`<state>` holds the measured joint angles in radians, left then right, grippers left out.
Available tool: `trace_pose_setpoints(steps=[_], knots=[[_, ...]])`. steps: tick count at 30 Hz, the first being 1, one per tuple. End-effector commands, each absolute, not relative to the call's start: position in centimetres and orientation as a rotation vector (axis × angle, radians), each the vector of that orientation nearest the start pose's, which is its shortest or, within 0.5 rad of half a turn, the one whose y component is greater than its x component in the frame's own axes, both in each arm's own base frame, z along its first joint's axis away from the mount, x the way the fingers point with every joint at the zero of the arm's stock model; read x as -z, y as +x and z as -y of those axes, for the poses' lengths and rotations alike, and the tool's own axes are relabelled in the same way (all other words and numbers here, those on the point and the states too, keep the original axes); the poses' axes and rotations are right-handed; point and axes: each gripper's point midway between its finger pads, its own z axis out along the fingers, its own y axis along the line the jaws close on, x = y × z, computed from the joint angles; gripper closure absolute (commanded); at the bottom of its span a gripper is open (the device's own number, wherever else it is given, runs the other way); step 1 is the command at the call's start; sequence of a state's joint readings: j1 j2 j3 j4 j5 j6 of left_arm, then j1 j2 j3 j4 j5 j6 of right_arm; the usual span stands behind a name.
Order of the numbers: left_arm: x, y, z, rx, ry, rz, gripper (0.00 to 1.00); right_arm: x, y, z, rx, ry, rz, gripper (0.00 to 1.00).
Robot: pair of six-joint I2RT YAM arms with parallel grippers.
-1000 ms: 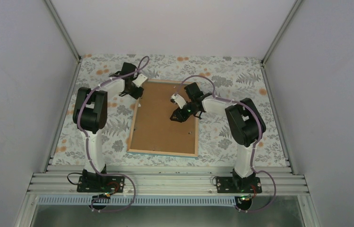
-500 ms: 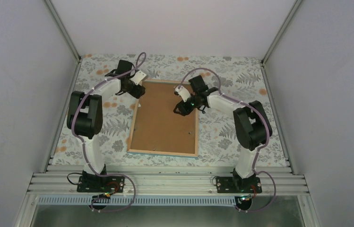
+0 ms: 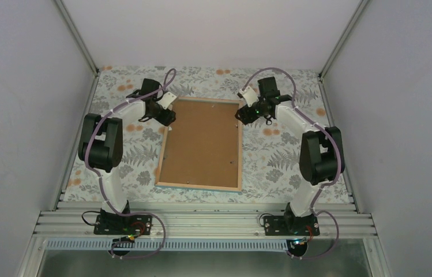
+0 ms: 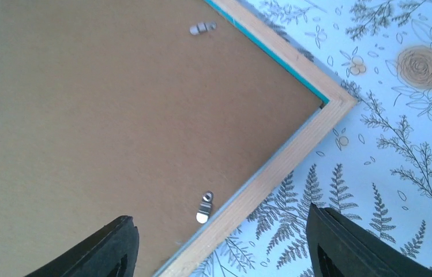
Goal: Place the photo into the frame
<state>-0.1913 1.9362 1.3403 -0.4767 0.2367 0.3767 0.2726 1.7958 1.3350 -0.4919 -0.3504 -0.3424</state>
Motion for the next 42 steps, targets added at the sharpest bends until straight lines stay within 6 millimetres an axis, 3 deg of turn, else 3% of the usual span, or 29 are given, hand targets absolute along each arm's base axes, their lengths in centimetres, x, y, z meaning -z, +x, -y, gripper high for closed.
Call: trace_pose_setpoints(steps=[1, 6, 12, 17, 29, 34, 42], knots=[[-6.1, 45.3, 12.6, 0.249, 0.793, -2.480, 0.34, -10.8, 43.3, -16.9, -0.257, -1.002, -2.354, 0.27], [-5.6, 45.3, 12.6, 0.255, 0.795, -2.492, 0.34, -9.6, 44.4, -15.5, -0.134, -0.996, -2.407, 0.20], [-5.2, 45.2, 12.7, 0.257, 0.794, -2.499, 0.34, -6.5, 43.4, -16.1, -0.216, -0.969, -2.523, 0.19], [-4.8, 45.2, 12.7, 0.264, 0.785, -2.506, 0.34, -5.2, 42.5, -16.9, -0.277, -0.897, -2.584, 0.24], [-4.3, 44.9, 12.8, 0.276, 0.783, -2.513, 0.34, -2.1, 42.0, -17.0, -0.231, -0.796, -2.657, 0.29], [-4.2, 44.9, 12.8, 0.278, 0.782, -2.514, 0.34, -1.1, 42.3, -16.1, -0.152, -0.752, -2.665, 0.36], [-4.1, 44.5, 13.2, 0.282, 0.800, -2.511, 0.35, 0.3, 42.1, -16.0, -0.166, -0.653, -2.693, 0.48]])
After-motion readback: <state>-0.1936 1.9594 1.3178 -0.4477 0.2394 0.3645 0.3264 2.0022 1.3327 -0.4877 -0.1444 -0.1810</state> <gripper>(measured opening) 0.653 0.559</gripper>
